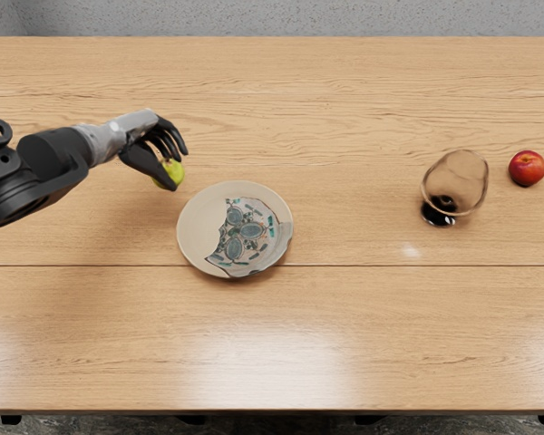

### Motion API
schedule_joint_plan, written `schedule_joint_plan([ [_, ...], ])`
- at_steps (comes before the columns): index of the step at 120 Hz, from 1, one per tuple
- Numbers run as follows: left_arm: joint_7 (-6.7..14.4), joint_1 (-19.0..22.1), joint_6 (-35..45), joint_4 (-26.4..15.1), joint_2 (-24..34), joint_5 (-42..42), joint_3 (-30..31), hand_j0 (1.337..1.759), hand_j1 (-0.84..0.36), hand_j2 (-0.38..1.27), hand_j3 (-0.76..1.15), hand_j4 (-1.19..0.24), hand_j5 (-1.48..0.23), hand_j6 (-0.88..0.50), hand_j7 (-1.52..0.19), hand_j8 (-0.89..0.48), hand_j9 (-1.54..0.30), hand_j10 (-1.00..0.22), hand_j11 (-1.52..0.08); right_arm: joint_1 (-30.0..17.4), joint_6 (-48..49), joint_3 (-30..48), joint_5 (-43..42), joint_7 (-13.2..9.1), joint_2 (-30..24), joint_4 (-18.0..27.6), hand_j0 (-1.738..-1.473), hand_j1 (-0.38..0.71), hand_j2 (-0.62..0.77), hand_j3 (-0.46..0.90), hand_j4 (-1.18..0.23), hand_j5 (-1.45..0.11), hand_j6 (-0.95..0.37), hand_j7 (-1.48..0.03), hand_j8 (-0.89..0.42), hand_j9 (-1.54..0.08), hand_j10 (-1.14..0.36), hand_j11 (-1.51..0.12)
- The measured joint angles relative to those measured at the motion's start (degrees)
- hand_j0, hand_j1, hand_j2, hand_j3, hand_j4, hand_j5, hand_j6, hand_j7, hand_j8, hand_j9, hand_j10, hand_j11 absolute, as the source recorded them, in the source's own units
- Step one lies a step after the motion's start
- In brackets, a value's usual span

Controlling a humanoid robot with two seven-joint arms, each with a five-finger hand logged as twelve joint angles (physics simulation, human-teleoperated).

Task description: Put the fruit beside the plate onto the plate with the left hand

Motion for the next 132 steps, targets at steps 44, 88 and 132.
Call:
schedule_joint_plan([
  [44,0.0,-2.3,0.0,0.0,-5.2,-0.5,0.5,1.657,-0.36,0.50,0.00,-0.70,-0.95,-0.63,-0.95,-0.48,-0.93,-0.59,-0.93,0.0,0.0,0.0,0.0,0.0,0.0,0.0,-1.658,-0.35,0.00,0.00,0.00,0.00,0.00,0.00,0.00,0.00,0.00,0.00],
  [88,0.0,-3.5,-1.4,-0.1,-9.9,-1.4,1.6,1.657,-0.38,0.50,0.00,-0.70,-0.95,-0.64,-0.95,-0.45,-0.94,-0.56,-0.93,0.0,0.0,0.0,0.0,0.0,0.0,0.0,-1.658,-0.35,0.00,0.00,0.00,0.00,0.00,0.00,0.00,0.00,0.00,0.00],
  [132,-0.1,0.8,-1.4,-0.1,-9.9,-1.5,2.6,1.657,-0.40,0.45,0.00,-0.70,-0.94,-0.66,-0.94,-0.50,-0.93,-0.60,-0.93,0.0,0.0,0.0,0.0,0.0,0.0,0.0,-1.658,-0.35,0.00,0.00,0.00,0.00,0.00,0.00,0.00,0.00,0.00,0.00],
])
